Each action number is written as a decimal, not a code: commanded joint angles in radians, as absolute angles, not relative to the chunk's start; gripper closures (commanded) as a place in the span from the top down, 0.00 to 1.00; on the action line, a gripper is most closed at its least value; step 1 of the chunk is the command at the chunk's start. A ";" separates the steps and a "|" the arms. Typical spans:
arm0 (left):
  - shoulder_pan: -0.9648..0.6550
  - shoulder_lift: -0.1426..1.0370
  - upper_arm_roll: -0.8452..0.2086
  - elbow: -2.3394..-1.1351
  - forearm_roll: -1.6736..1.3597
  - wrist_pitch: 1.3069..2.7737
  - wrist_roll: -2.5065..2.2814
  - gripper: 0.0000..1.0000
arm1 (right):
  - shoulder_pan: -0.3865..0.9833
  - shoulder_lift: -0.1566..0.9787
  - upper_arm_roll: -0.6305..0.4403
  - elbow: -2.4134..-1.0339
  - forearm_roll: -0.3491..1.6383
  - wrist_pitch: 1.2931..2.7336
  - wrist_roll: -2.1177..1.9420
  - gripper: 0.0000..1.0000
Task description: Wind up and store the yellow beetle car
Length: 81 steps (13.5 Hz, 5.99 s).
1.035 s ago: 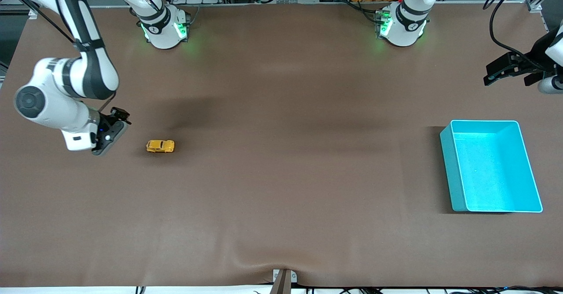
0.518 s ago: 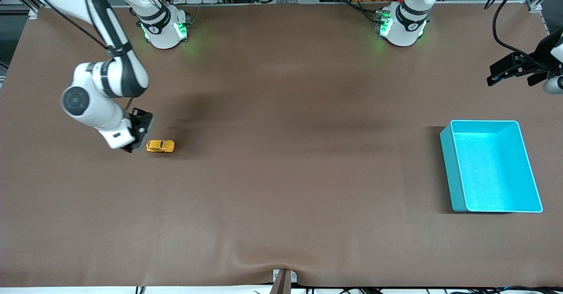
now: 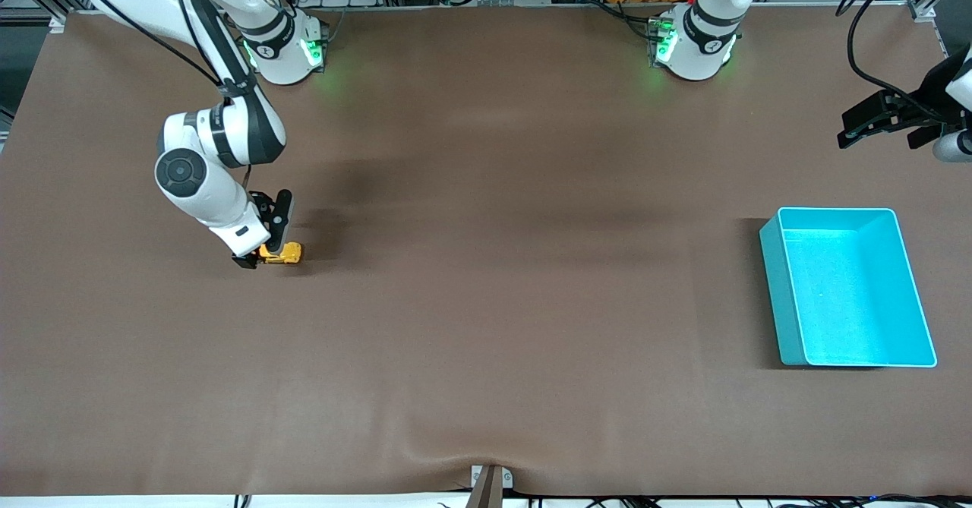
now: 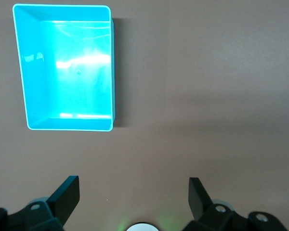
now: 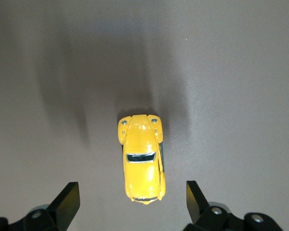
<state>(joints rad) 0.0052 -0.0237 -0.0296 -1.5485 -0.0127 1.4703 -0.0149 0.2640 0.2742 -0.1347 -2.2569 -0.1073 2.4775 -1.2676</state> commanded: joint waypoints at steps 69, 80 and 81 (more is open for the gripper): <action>0.017 -0.028 -0.043 -1.549 -0.003 1.471 0.005 1.00 | -0.290 0.445 -0.135 -1.838 0.064 2.073 -1.721 1.00; 0.018 -0.026 -0.038 -1.549 -0.003 1.471 0.005 1.00 | -0.310 0.431 -0.140 -1.535 0.202 1.719 -1.509 1.00; 0.018 -0.026 -0.038 -1.549 -0.003 1.471 0.005 1.00 | -0.301 0.431 -0.137 -1.482 0.204 1.677 -1.432 1.00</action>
<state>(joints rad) 0.0124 -0.0236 -0.0358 -1.5503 -0.0127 1.4702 -0.0149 -0.2948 0.4419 -0.1511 -1.5791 0.1656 1.7702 -1.5396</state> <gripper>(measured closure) 0.000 0.000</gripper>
